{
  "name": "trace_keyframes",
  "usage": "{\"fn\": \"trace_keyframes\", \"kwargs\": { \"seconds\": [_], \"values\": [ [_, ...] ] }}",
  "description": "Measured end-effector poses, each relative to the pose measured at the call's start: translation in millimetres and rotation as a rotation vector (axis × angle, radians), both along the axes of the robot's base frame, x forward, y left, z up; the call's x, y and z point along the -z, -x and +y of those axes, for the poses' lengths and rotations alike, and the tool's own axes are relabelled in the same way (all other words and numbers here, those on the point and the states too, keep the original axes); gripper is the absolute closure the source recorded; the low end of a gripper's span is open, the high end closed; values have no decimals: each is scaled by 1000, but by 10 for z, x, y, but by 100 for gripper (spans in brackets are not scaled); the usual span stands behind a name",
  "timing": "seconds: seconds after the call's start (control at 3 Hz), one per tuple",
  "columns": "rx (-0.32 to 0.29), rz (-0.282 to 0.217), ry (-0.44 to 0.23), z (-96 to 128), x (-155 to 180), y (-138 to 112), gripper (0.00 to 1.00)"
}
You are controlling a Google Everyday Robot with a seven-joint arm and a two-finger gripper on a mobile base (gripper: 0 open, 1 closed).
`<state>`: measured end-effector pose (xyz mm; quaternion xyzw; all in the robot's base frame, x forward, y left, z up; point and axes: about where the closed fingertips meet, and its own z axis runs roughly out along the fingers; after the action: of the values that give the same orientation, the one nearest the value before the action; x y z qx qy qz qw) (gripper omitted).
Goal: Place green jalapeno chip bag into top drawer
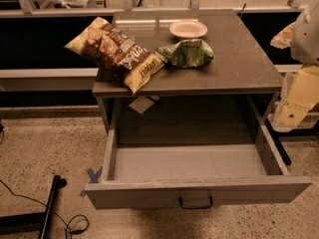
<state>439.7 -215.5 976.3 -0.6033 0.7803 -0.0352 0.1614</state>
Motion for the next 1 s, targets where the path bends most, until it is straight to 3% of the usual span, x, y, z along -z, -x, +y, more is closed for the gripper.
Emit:
{"fn": "trace_keyframes", "kwargs": {
  "seconds": [0.33, 0.67, 1.0],
  "values": [
    [-6, -12, -3, -3, -15, -21, 0],
    [91, -99, -3, -369, -13, -383, 0],
    [148, -219, 11, -746, -57, -1030, 0]
  ]
}}
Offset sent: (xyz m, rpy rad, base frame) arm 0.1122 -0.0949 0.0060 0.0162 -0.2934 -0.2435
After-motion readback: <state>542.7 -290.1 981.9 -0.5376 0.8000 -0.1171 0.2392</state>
